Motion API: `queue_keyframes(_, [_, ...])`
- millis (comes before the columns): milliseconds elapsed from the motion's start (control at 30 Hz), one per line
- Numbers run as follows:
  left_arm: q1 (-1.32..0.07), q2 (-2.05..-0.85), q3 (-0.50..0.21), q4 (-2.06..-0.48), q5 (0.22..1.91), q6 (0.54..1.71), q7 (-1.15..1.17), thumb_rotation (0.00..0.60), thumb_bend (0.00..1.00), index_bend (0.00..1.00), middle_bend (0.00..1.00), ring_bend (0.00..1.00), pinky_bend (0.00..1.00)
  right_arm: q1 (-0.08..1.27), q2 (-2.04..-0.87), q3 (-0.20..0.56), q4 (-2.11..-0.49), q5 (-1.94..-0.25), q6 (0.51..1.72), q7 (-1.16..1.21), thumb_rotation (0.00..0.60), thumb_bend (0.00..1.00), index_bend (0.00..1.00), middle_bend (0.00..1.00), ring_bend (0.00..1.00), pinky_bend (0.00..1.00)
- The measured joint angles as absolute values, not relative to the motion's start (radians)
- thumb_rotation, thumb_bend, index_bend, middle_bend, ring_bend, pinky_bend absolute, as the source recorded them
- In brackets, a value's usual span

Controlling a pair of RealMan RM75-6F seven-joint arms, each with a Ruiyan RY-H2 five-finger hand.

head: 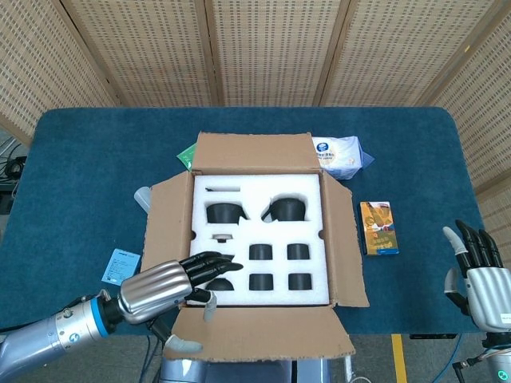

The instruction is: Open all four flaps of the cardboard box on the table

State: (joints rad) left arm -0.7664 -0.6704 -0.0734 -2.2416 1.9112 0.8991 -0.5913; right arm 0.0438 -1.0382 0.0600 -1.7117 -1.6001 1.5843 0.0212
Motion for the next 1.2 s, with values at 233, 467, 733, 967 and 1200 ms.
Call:
queue_keyframes(233, [-0.78,-0.665,-0.043,-2.245,1.94,0.867,-0.59,0.069,0.0,0.53,0.0,0.0,0.0,0.042,-1.037,0.06,-1.711,-1.601,1.587,0.024,0.6,0.8,0.0,0.0,0.0,0.0])
queue_keyframes(467, [-0.767,-0.66,-0.044,-2.233,1.914,0.874,-0.522,0.217,0.07,0.35,0.0,0.0,0.0,0.041,-1.036,0.059,-1.707,-1.6,1.587,0.031,0.6,0.8,0.0,0.0,0.0,0.0])
queue_keyframes(733, [-0.662,-0.661,-0.043,-2.206,1.855,0.977,-0.286,0.492,0.11,0.14,0.0,0.0,0.0,0.045,-1.035,0.065,-1.695,-1.593,1.582,0.045,0.6,0.8,0.0,0.0,0.0,0.0])
queue_keyframes(967, [-0.501,-0.719,-0.031,-2.143,1.803,1.18,-0.052,0.496,0.12,0.09,0.0,0.0,0.0,0.054,-1.038,0.075,-1.681,-1.581,1.572,0.051,0.6,0.8,0.0,0.0,0.0,0.0])
queue_keyframes(1200, [-0.349,-0.814,-0.015,-2.034,1.773,1.386,0.1,0.498,0.12,0.08,0.0,0.0,0.0,0.067,-1.046,0.084,-1.665,-1.572,1.558,0.053,0.6,0.8,0.0,0.0,0.0,0.0])
